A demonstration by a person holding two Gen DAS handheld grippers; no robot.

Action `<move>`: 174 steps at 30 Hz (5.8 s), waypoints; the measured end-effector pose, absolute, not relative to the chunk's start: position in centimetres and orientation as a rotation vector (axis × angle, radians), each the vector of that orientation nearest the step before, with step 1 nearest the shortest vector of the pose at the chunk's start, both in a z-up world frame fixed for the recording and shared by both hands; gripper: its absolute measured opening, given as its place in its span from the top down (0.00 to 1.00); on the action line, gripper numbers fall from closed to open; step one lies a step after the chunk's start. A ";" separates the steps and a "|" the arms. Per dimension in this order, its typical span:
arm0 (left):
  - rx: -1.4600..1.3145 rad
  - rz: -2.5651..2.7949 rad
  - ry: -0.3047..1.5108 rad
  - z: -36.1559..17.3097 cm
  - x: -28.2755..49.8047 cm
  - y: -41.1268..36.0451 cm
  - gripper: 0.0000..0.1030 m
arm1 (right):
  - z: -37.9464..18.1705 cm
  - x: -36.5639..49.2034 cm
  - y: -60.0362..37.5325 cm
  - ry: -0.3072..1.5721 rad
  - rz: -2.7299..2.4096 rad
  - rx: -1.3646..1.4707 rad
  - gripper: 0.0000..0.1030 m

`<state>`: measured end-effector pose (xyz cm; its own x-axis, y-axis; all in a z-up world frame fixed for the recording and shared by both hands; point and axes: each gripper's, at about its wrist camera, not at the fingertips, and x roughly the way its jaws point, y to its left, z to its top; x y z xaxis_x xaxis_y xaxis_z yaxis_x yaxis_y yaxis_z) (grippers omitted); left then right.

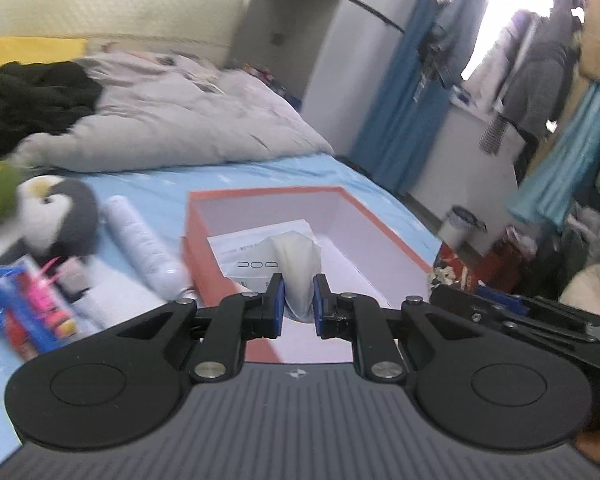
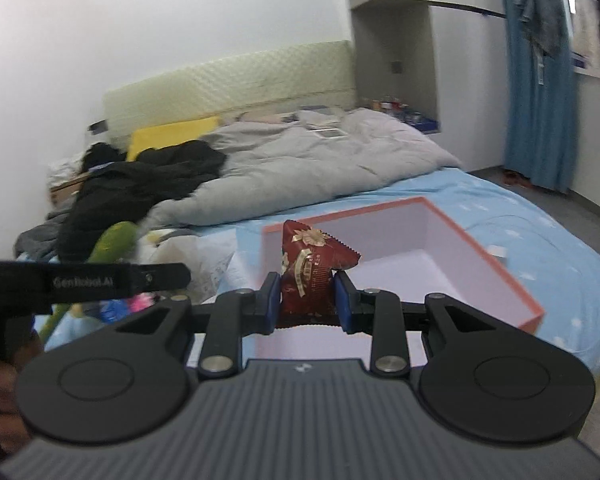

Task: Organize soft objects
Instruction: 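Carry the red candy wrapper with the right gripper over the pink box, then open the right gripper to drop the wrapper into the pink box, then move both tools back toward the blue snack bag and pink toy, then grasp the blue snack bag with the left gripper while the right grasps the pink feathered toy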

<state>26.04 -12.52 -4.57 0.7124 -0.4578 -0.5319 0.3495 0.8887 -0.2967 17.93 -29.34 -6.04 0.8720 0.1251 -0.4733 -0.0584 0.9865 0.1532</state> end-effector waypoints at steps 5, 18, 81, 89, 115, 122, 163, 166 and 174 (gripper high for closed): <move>-0.138 -0.496 0.678 -5.4 29.9 -15.6 0.83 | -6.9 19.7 -32.3 0.552 0.041 0.152 0.68; -0.003 -0.536 0.853 -9.5 39.0 -20.6 0.83 | -12.4 27.4 -36.7 0.842 -0.017 0.195 0.68; -0.160 -0.300 0.637 -7.8 18.2 -7.2 0.52 | -8.9 14.0 -30.7 0.634 0.122 0.188 0.52; -0.204 -0.253 0.672 -9.1 16.2 -4.9 0.52 | -9.8 12.5 -28.5 0.652 0.157 0.222 0.52; -0.344 0.028 0.655 -11.9 9.5 5.8 0.52 | -11.8 13.5 -17.1 0.773 0.455 0.138 0.52; -0.396 0.054 0.659 -13.8 11.0 5.9 0.52 | -13.2 14.5 -16.3 0.811 0.494 0.121 0.52; -0.622 0.020 0.764 -22.7 33.2 10.5 0.71 | -21.0 32.8 -7.5 0.757 0.605 -0.066 0.55; -0.632 0.012 0.764 -22.9 33.5 10.8 0.81 | -21.2 33.1 -6.9 0.745 0.618 -0.089 0.56; -0.658 0.010 0.755 -23.2 33.1 11.1 0.92 | -21.3 33.0 -6.1 0.719 0.665 -0.125 0.69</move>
